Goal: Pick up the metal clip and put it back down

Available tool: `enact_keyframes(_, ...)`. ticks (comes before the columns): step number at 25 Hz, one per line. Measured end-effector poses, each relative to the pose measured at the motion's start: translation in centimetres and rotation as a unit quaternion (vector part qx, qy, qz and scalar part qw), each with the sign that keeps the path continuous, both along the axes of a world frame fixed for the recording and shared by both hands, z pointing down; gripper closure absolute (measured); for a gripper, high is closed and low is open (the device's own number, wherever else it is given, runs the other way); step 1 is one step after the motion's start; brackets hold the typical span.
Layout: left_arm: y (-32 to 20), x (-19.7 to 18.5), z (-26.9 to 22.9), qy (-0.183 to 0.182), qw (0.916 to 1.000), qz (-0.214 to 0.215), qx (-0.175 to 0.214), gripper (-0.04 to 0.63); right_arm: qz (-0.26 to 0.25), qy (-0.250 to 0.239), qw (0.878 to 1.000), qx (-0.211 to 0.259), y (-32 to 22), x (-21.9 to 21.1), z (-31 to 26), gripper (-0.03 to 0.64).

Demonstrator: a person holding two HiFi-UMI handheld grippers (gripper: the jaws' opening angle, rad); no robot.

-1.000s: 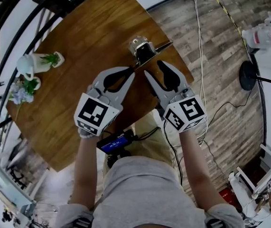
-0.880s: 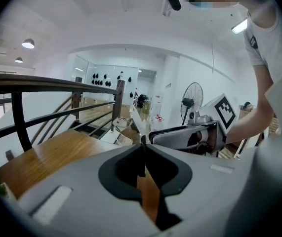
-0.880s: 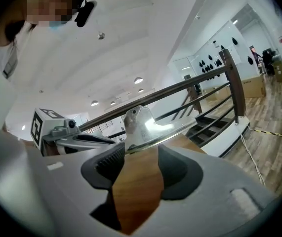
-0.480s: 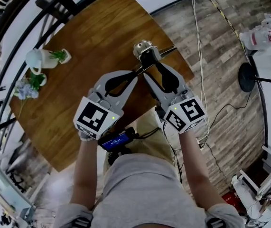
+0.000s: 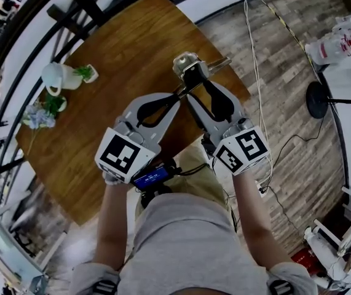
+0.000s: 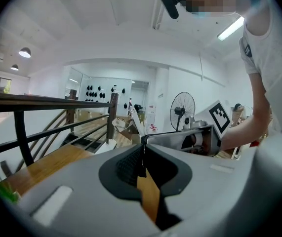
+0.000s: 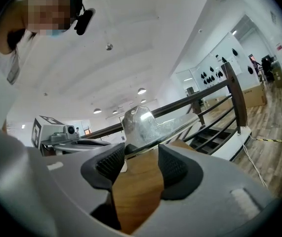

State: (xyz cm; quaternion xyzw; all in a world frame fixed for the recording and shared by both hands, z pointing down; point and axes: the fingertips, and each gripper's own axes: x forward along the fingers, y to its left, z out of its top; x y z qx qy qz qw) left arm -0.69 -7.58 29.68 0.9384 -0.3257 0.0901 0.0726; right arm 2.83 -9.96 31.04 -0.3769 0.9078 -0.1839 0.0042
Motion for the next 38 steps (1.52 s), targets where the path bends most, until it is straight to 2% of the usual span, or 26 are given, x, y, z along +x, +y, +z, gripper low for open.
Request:
enact_keyframes(3, 0.4, -0.3, -0.7, 0.009, 0.9999, 0.0, 0.005, 0.558, 0.005, 0.001, 1.0, 0.012, 0.4, -0.3, -1.0, 0.408)
enact_keyframes(9, 1.0, -0.6, -2.2, 0.008, 0.9994, 0.014, 0.029, 0.558, 0.012, 0.004, 1.0, 0.028, 0.8, -0.6, -2.5, 0.408)
enact_keyframes(22, 1.8, -0.1, -3.1, 0.011, 0.9981, 0.032, 0.051, 0.56, 0.022, 0.021, 0.998, 0.048, 1.6, -0.1, -3.7, 0.417)
enact_keyframes(38, 2.0, 0.0, -3.3, 0.013, 0.9978, 0.038, 0.052, 0.56, 0.024, 0.026, 0.998, 0.048, 1.8, -0.1, -3.9, 0.417)
